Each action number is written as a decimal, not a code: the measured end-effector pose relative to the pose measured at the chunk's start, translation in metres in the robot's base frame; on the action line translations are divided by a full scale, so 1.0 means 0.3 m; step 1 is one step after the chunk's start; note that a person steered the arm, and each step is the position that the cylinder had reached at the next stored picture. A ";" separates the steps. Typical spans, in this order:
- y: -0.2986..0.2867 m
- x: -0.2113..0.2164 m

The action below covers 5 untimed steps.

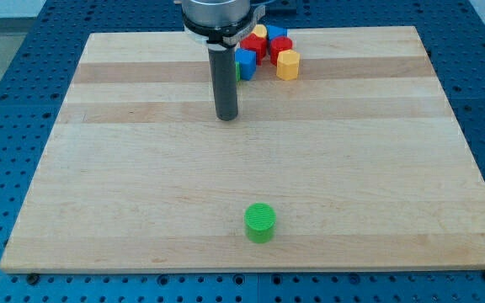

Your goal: Move the yellow heart diagonally to the triangle

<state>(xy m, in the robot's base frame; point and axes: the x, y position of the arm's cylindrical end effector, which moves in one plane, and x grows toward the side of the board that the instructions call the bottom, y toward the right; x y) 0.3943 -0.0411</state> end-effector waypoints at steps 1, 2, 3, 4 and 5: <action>-0.018 0.000; -0.212 -0.071; -0.408 -0.134; -0.469 -0.301; -0.428 -0.674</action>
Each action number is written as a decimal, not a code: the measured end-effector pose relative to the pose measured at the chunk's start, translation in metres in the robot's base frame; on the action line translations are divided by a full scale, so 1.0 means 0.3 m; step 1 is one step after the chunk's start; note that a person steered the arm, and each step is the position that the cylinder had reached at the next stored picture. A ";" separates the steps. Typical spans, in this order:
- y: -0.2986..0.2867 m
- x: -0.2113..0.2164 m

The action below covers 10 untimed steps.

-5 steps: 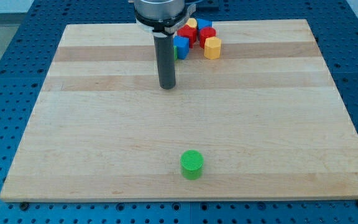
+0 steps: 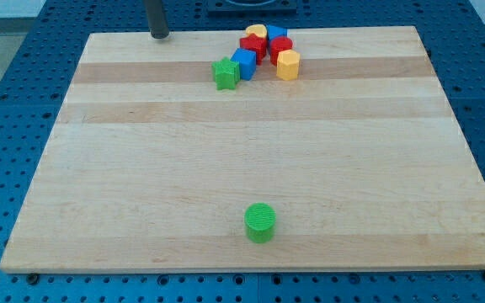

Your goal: Move the yellow heart diagonally to the triangle

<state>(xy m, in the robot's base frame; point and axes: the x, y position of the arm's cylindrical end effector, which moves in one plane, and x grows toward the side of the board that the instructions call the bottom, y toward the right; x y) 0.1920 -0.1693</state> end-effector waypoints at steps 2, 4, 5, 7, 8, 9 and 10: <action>0.096 -0.003; 0.428 0.014; 0.505 0.015; 0.735 0.014; 0.736 0.014; 0.679 0.187; 0.626 0.280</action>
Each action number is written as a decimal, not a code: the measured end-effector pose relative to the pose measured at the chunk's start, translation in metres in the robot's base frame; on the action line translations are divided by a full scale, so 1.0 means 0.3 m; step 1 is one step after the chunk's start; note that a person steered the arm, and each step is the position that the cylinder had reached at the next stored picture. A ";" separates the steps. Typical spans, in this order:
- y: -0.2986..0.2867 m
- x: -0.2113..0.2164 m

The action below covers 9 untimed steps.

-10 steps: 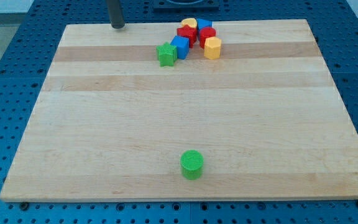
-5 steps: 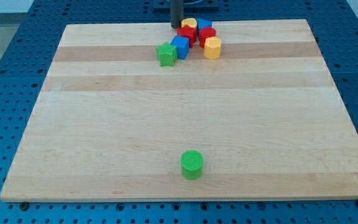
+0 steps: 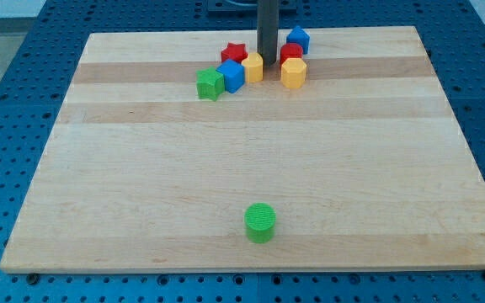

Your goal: Move the yellow heart diagonally to the triangle

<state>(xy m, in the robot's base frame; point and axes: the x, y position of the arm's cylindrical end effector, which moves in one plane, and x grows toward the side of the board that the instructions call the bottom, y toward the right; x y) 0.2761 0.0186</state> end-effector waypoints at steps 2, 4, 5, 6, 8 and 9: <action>0.001 -0.019; 0.028 -0.278; 0.162 -0.272; 0.264 -0.273; 0.138 -0.182; -0.038 0.037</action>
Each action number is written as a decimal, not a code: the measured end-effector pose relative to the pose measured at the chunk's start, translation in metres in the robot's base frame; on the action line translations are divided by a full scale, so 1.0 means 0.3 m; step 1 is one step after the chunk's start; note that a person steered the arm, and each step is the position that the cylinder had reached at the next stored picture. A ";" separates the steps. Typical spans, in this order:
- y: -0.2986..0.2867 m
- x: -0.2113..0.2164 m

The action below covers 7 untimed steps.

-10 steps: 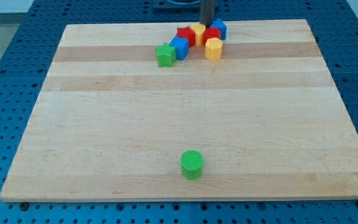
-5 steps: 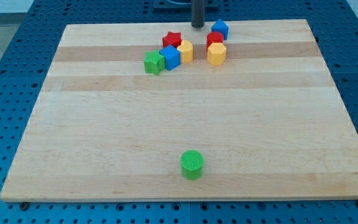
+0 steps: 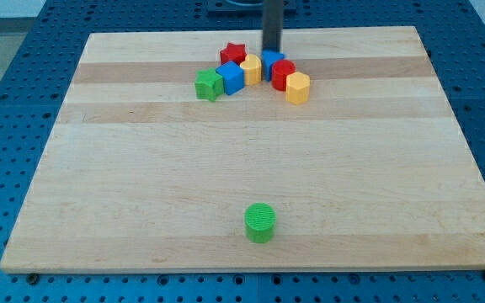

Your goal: Move the yellow heart diagonally to the triangle

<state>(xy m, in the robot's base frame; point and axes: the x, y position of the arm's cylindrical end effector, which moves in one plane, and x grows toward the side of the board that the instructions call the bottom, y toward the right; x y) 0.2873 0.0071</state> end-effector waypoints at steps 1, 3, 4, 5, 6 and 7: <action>-0.140 0.211; -0.168 0.281; -0.179 0.238; -0.272 0.157; -0.331 0.056; -0.331 -0.076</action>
